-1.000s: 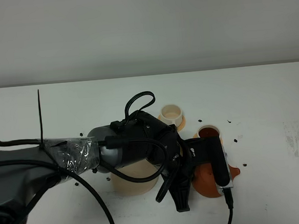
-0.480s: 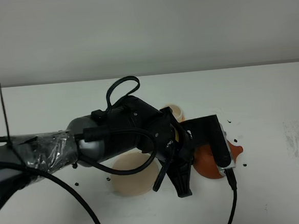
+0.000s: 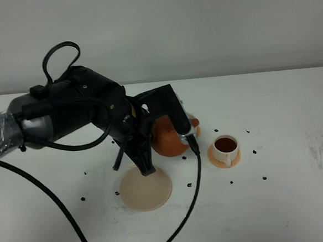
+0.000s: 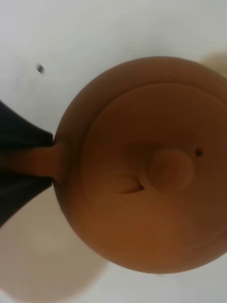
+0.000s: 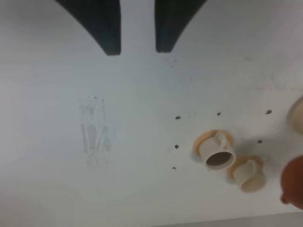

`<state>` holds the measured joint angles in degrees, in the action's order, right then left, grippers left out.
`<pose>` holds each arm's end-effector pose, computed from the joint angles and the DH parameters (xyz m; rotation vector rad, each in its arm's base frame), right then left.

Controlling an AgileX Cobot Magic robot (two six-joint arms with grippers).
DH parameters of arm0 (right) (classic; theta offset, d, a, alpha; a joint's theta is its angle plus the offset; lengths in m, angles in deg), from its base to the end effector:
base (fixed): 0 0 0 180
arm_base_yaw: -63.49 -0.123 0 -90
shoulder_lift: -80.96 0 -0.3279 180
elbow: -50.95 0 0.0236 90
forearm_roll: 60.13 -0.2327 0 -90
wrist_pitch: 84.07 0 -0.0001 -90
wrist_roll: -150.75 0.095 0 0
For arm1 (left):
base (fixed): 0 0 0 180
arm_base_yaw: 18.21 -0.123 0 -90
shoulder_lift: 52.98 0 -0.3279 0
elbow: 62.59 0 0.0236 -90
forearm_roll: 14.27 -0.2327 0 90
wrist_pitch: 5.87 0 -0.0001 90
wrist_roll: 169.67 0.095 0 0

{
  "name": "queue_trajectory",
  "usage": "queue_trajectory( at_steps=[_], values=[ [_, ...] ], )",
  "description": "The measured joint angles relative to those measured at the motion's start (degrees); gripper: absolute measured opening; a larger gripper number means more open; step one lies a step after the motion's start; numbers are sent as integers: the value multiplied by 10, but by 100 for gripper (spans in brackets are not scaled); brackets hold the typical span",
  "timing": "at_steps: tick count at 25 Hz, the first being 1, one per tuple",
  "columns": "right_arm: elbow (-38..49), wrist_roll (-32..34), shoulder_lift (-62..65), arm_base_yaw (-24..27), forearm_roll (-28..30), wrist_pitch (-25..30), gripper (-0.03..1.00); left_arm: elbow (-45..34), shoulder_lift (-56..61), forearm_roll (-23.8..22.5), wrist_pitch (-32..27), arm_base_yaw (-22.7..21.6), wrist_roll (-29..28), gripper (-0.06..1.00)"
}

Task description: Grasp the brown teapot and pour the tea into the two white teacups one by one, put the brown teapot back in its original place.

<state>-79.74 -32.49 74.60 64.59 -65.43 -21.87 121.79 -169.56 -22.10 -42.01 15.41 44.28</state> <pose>-0.0631 0.0090 0.2658 -0.0447 2.0538 0.0639 0.3549 -0.2268 0.2697 1.5310 2.0847 0.1469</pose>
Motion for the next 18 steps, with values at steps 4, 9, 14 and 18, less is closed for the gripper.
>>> queue_trajectory(
  at_steps=[4,9,14,18],
  values=[
    [0,0,0,0,0,0,21,0,0,-6,8,-41,-1,12],
    [0,0,0,0,0,0,21,0,0,-6,31,-87,-1,12],
    [0,0,0,0,0,0,21,0,-14,-22,61,-106,0,12],
    [0,0,0,0,0,0,21,0,-33,-40,101,-106,0,12]
  ],
)
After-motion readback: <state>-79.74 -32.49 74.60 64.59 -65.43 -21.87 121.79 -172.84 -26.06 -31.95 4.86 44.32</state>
